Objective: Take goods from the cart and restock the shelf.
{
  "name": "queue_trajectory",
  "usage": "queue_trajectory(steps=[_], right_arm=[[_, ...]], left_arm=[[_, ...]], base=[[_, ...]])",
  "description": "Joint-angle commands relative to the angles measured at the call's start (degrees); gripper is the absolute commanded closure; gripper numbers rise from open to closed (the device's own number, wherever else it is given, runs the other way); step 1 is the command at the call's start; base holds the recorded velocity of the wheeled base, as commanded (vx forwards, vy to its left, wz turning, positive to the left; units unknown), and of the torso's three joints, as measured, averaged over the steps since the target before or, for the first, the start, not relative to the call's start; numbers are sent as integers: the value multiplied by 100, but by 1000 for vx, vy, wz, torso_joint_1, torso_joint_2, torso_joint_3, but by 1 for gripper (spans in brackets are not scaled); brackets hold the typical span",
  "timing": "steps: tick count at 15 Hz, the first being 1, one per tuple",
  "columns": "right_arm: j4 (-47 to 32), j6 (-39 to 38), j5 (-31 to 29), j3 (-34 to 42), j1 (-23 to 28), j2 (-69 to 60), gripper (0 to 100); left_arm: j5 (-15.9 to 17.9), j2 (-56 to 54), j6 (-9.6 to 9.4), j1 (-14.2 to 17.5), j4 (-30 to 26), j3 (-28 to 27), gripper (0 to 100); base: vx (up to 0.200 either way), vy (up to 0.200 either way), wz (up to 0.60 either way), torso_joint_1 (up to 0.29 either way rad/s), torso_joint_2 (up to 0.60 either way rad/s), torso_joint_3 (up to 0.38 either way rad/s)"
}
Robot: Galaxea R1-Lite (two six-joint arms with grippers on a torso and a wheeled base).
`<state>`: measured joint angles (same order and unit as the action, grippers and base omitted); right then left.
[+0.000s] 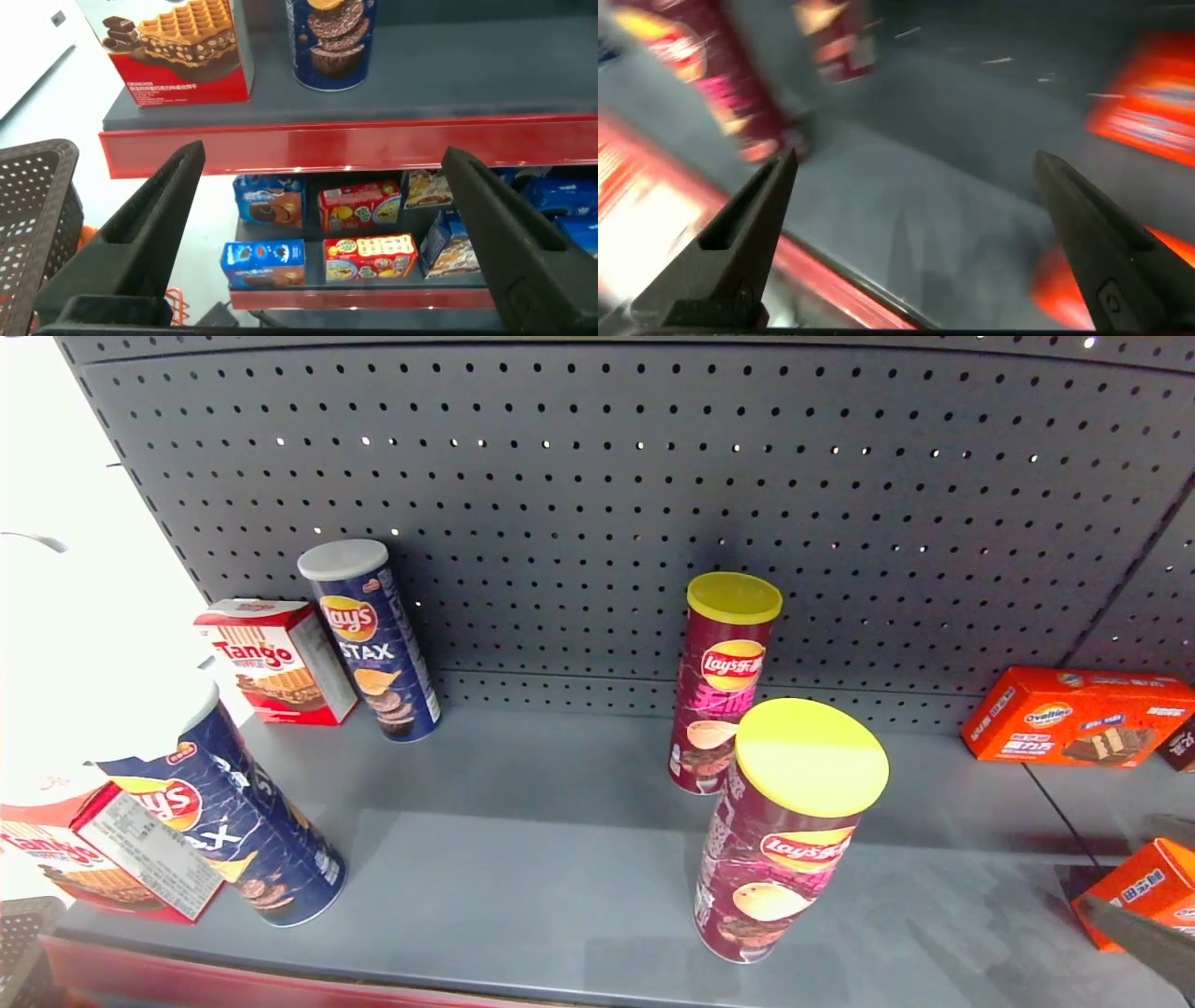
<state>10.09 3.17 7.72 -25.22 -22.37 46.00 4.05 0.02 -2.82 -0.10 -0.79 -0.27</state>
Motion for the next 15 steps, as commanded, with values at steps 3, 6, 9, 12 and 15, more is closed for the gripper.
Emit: queue_trajectory(steps=[3, 6, 9, 12, 15], right_arm=[[247, 43, 37, -88, -646, 1474, 0], [687, 52, -95, -132, -716, 1922, 0], [687, 52, -121, -194, -839, 2124, 0], [687, 52, -192, -378, -997, 2326, 0], [687, 96, -236, -536, -1147, 2608, 0]], left_arm=[[0, 24, 0, 1, 0, 0, 0], [0, 24, 0, 1, 0, 0, 0], [0, 24, 0, 1, 0, 0, 0], [0, 24, 9, 1, -9, 0, 0], [0, 24, 9, 1, -9, 0, 0]], base=[[0, 0, 0, 0, 0, 0], [0, 0, 0, 0, 0, 0], [0, 0, 0, 0, 0, 0], [0, 0, 0, 0, 0, 0], [0, 0, 0, 0, 0, 0]])
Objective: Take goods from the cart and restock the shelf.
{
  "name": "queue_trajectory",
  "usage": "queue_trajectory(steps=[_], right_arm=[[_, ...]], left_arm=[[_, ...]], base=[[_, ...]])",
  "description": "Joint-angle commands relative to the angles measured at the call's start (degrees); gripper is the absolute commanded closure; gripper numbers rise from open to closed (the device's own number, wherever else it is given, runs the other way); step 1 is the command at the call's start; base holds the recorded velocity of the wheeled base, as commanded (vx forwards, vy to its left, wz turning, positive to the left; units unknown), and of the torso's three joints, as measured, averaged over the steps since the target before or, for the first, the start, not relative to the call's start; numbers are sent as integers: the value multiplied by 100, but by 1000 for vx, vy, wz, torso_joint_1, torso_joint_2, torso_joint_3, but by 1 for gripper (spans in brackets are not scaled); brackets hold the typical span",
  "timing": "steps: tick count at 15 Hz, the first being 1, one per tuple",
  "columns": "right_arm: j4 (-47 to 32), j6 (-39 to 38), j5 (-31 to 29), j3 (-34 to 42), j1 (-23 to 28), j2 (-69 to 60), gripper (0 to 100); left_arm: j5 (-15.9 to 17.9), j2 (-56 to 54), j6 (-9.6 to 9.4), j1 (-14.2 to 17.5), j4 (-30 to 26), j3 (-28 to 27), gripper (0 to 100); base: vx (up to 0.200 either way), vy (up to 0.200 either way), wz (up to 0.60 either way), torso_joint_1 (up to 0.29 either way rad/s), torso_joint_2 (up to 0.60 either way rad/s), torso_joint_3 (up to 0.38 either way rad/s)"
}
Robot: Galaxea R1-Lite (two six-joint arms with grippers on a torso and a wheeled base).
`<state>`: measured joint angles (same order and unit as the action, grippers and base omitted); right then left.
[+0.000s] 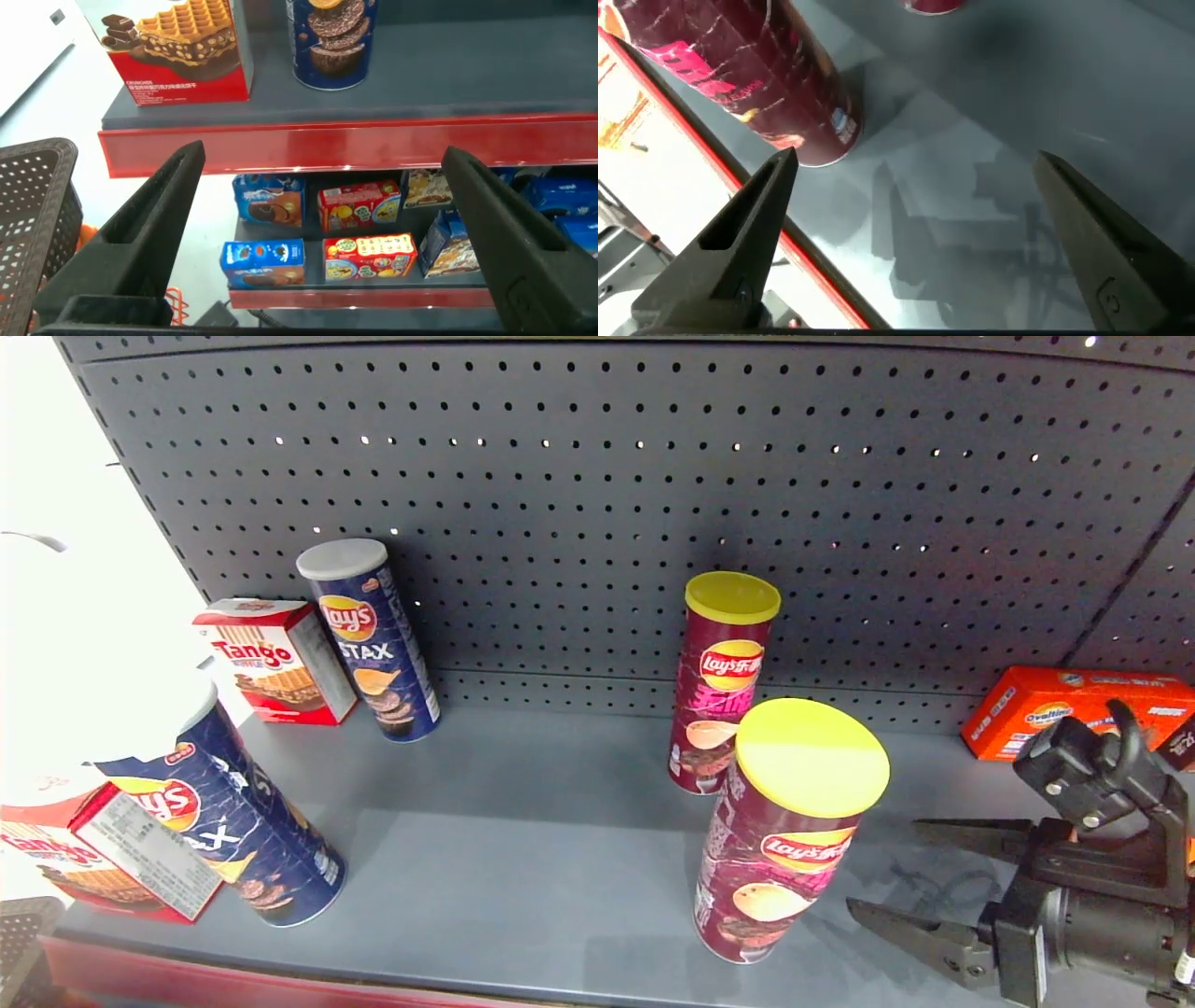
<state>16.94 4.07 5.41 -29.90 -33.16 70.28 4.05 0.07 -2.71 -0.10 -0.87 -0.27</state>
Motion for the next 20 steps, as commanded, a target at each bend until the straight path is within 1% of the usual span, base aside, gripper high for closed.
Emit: queue_trajectory(steps=[1, 5, 10, 16, 20], right_arm=[[2, 41, -5, -112, -86, 241, 0], [2, 129, -5, -367, -138, 557, 0], [11, 129, -5, -349, -235, 601, 0], [2, 129, -40, -226, -200, 408, 0], [11, 129, -31, -323, -253, 557, 0]], left_arm=[[0, 19, -2, 1, -1, 0, 0], [-9, 19, 16, 1, -1, 0, 0], [0, 19, 16, 1, -1, 0, 0], [-9, 19, 7, 1, -1, 0, 0], [-9, 19, 16, 1, -1, 0, 0]], base=[[0, 0, 0, 0, 0, 0], [0, 0, 0, 0, 0, 0], [0, 0, 0, 0, 0, 0], [0, 0, 0, 0, 0, 0], [0, 0, 0, 0, 0, 0]])
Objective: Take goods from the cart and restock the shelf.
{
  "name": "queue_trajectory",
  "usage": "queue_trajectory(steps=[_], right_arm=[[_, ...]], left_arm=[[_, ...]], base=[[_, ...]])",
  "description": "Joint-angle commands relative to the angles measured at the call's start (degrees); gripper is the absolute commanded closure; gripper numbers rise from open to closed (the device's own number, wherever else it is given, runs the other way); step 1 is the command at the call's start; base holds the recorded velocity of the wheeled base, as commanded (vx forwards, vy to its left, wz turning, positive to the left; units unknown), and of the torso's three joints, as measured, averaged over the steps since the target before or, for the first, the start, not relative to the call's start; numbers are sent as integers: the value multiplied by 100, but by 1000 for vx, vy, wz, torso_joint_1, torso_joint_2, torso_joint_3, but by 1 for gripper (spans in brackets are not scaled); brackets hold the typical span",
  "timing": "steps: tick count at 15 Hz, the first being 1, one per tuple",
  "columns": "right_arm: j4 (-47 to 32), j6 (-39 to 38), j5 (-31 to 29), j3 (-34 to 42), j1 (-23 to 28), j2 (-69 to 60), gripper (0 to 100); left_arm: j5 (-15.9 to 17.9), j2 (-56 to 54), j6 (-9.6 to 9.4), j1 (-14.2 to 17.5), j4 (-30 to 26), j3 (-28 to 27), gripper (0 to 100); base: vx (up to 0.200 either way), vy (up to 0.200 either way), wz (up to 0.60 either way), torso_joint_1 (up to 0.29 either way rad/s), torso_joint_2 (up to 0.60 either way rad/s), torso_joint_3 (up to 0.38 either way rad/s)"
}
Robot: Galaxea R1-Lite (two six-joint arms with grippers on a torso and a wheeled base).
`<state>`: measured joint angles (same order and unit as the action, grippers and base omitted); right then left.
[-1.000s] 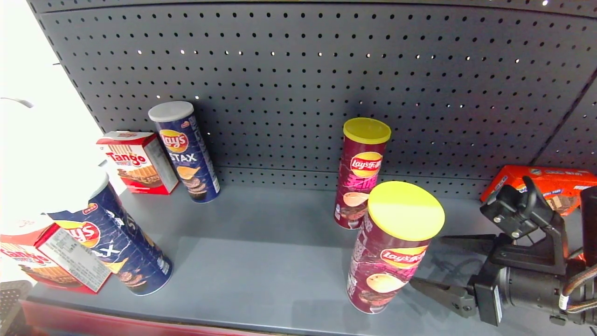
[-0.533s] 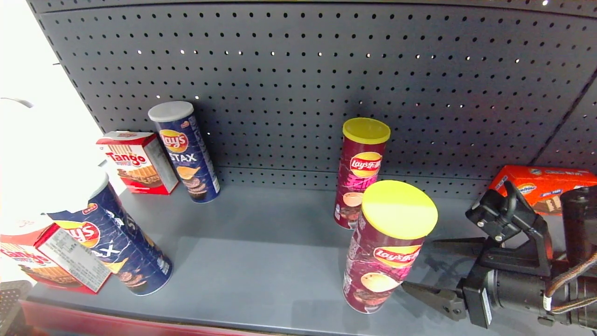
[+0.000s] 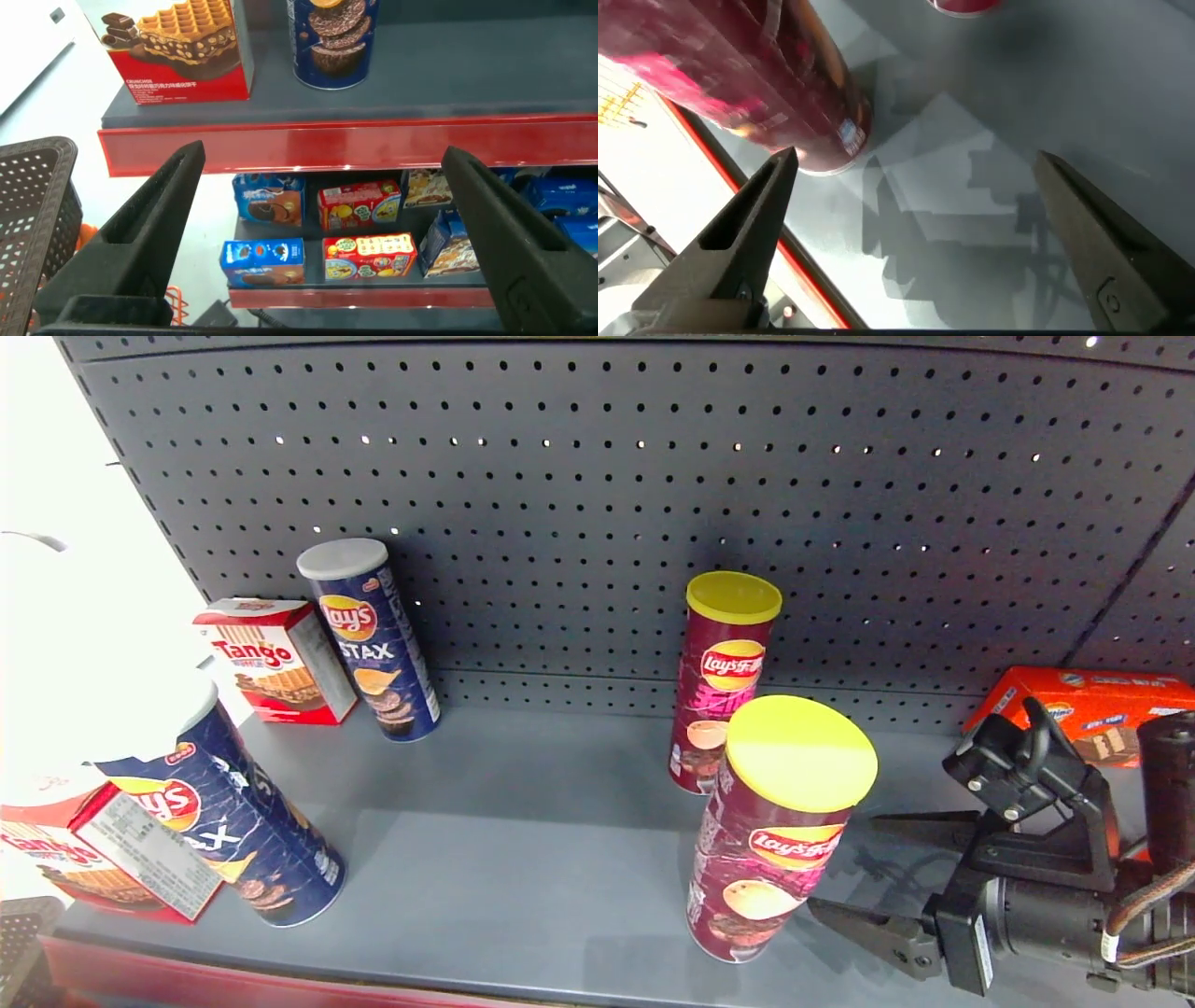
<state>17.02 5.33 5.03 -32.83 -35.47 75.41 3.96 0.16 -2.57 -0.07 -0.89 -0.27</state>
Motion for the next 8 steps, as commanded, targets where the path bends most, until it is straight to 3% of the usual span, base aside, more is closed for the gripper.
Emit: queue_trajectory(steps=[1, 8], right_arm=[[3, 21, 6, -66, -38, 88, 0], [3, 83, -2, -250, -170, 325, 0]], left_arm=[[-1, 11, 2, -1, 1, 0, 0], [-1, 11, -6, -1, 1, 0, 0]], base=[[0, 0, 0, 0, 0, 0], [0, 0, 0, 0, 0, 0]])
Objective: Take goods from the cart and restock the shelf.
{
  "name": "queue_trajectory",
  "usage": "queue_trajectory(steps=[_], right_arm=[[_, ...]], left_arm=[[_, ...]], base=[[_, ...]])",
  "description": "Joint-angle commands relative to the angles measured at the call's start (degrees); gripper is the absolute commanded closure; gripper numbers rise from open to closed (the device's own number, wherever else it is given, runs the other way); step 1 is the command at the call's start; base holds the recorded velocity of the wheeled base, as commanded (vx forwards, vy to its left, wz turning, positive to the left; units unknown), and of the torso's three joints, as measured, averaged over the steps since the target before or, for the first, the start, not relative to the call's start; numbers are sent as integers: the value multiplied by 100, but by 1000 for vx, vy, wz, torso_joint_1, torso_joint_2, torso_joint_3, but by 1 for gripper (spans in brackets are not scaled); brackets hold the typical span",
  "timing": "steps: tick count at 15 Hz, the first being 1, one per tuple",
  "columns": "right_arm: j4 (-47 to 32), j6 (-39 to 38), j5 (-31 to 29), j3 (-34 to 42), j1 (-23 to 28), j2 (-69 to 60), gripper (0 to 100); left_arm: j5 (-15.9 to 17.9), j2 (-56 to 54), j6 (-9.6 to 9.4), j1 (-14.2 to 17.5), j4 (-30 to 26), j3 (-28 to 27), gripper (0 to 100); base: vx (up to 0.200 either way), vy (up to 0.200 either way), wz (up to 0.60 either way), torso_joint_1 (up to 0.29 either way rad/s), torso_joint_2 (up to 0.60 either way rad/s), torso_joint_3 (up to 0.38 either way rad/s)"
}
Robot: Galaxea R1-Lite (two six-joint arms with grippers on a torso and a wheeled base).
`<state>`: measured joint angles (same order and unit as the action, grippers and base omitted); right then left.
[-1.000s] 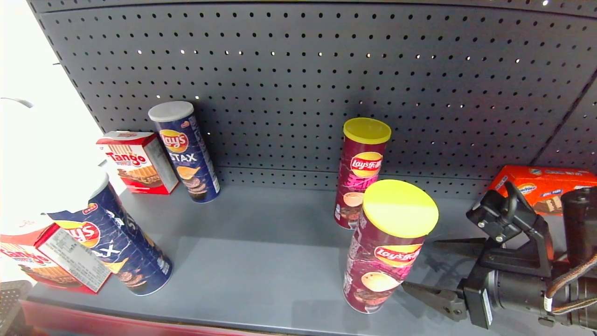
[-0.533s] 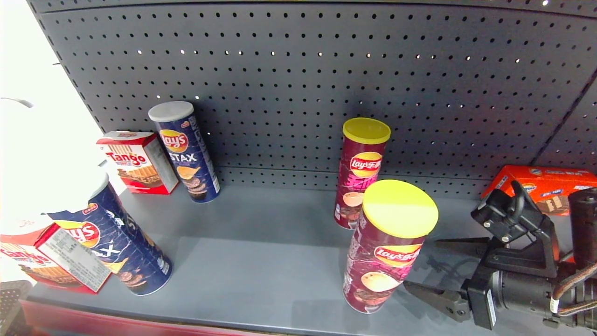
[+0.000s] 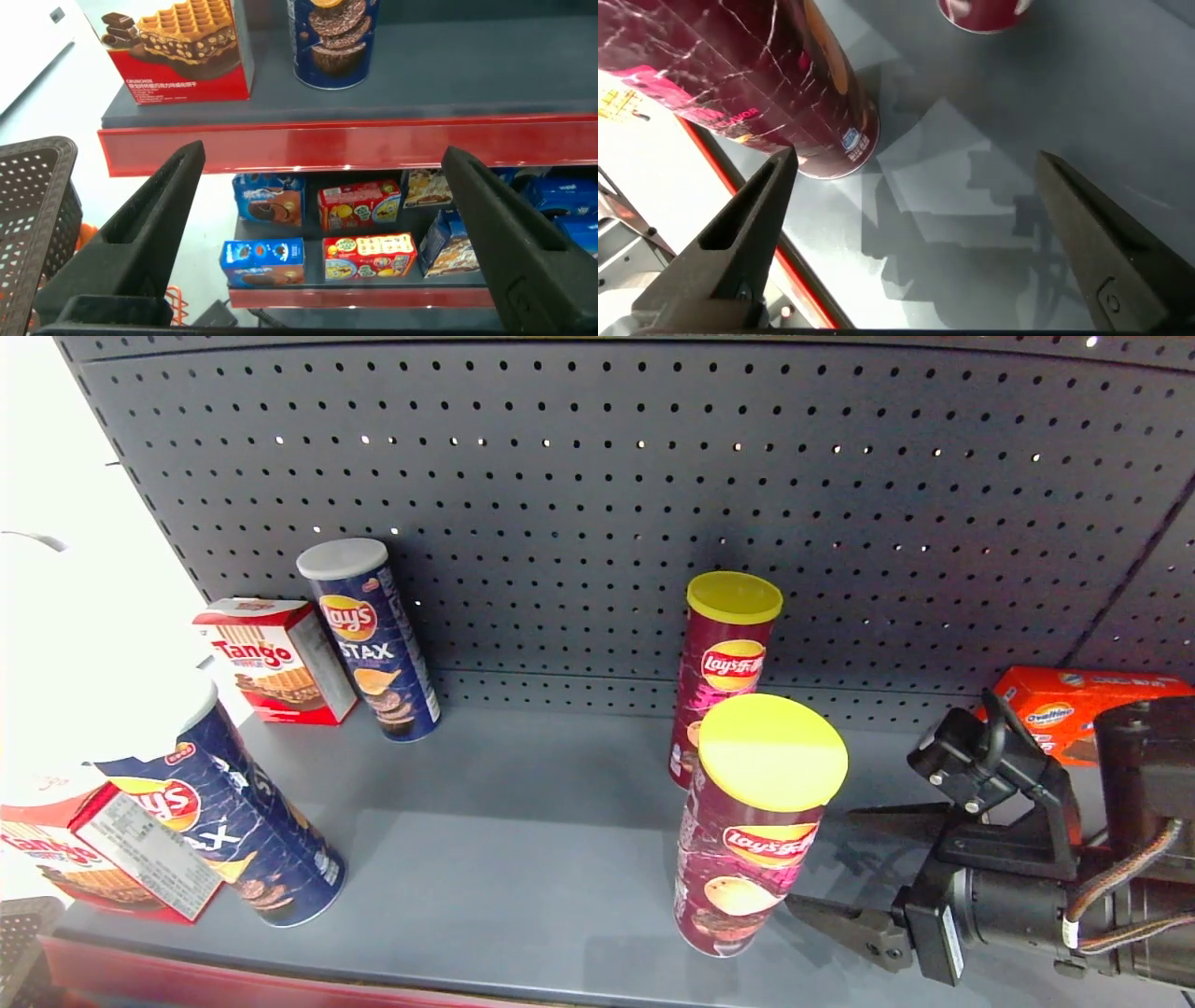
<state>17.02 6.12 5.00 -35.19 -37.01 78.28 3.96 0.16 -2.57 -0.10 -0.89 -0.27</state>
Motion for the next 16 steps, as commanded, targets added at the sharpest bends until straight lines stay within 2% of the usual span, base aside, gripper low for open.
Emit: queue_trajectory(steps=[1, 16], right_arm=[[3, 3, 1, -14, -17, 39, 0], [3, 3, -8, -40, -17, 47, 0]], left_arm=[[8, 11, 2, 1, 1, 0, 0], [-1, 11, 2, 1, 1, 0, 0]], base=[[0, 0, 0, 0, 0, 0], [0, 0, 0, 0, 0, 0]])
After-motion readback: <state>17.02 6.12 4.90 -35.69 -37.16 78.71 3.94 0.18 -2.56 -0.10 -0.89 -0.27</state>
